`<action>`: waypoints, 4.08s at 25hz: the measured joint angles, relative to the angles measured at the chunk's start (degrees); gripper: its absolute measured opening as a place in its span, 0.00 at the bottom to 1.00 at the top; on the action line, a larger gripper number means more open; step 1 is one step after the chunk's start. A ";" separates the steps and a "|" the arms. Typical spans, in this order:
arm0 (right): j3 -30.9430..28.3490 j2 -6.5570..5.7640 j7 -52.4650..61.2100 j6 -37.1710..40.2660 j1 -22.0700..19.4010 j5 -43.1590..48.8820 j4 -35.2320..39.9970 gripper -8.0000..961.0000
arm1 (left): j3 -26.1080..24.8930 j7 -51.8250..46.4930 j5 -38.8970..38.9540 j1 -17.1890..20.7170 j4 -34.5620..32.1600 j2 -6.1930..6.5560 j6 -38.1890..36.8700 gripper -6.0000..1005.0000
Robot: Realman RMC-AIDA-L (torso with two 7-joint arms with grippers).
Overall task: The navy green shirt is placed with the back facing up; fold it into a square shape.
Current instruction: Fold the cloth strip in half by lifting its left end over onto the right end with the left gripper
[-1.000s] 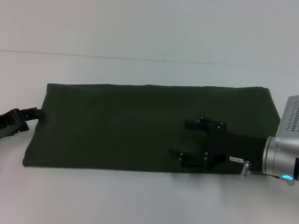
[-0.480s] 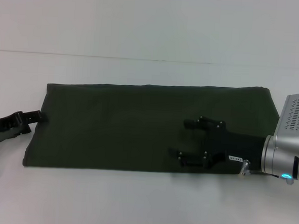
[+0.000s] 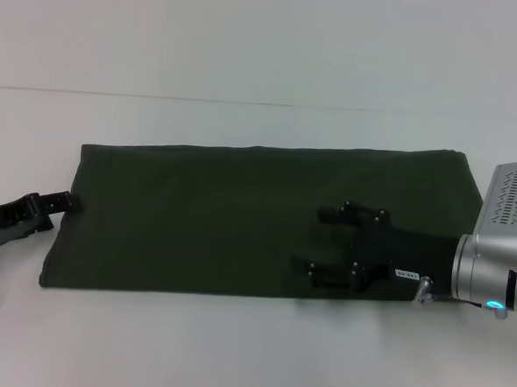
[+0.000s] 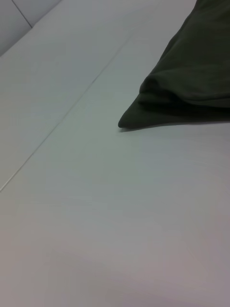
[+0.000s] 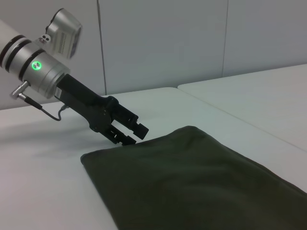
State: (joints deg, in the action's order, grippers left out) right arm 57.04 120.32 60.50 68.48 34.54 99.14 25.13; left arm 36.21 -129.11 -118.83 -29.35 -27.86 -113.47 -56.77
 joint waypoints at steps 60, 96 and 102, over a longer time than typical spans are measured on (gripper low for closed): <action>0.00 -0.02 0.06 0.74 -0.30 -1.75 0.26 0.97 | 2.12 1.89 0.14 -2.23 0.97 -0.21 1.14 0.13; -0.64 0.00 -0.44 -1.06 -0.59 -2.35 -0.97 0.97 | -7.92 -12.63 -1.69 -5.99 -12.50 1.14 -22.16 0.12; -0.61 0.00 -2.06 -2.26 -0.65 -4.25 -2.42 0.97 | -7.78 -11.51 3.19 -9.62 -9.63 -5.06 -21.58 0.12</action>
State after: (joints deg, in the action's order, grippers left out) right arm 56.43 120.32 58.44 66.22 33.89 94.89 22.71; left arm 28.43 -140.62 -115.64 -38.97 -37.49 -118.52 -78.36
